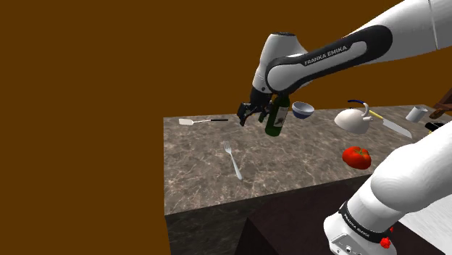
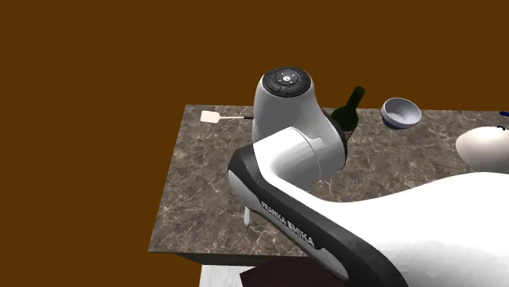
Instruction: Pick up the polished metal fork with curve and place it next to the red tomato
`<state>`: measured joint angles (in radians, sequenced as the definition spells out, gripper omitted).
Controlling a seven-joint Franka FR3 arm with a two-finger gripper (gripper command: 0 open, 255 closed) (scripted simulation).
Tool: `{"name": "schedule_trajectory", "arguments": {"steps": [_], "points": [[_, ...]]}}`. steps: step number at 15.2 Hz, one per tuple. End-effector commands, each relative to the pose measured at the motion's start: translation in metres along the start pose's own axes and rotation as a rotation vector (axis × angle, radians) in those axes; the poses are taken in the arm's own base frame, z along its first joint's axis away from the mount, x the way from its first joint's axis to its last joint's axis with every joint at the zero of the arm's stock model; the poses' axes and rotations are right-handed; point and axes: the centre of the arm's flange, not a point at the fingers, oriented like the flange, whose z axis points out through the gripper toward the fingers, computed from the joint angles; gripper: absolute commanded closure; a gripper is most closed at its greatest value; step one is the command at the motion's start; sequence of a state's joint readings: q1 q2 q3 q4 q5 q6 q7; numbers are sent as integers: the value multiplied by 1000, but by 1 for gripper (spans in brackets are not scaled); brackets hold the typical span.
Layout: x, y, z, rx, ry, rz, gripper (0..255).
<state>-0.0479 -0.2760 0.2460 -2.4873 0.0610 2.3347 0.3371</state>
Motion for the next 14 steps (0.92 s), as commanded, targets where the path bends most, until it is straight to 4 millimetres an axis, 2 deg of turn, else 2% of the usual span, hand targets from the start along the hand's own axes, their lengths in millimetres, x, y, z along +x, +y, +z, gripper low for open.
{"name": "schedule_trajectory", "arguments": {"steps": [1,12,14], "points": [[9,-7,25,-2,-6,34,0],[50,-41,163,-22,-46,208,0],[50,-41,168,-22,-46,208,0]]}}
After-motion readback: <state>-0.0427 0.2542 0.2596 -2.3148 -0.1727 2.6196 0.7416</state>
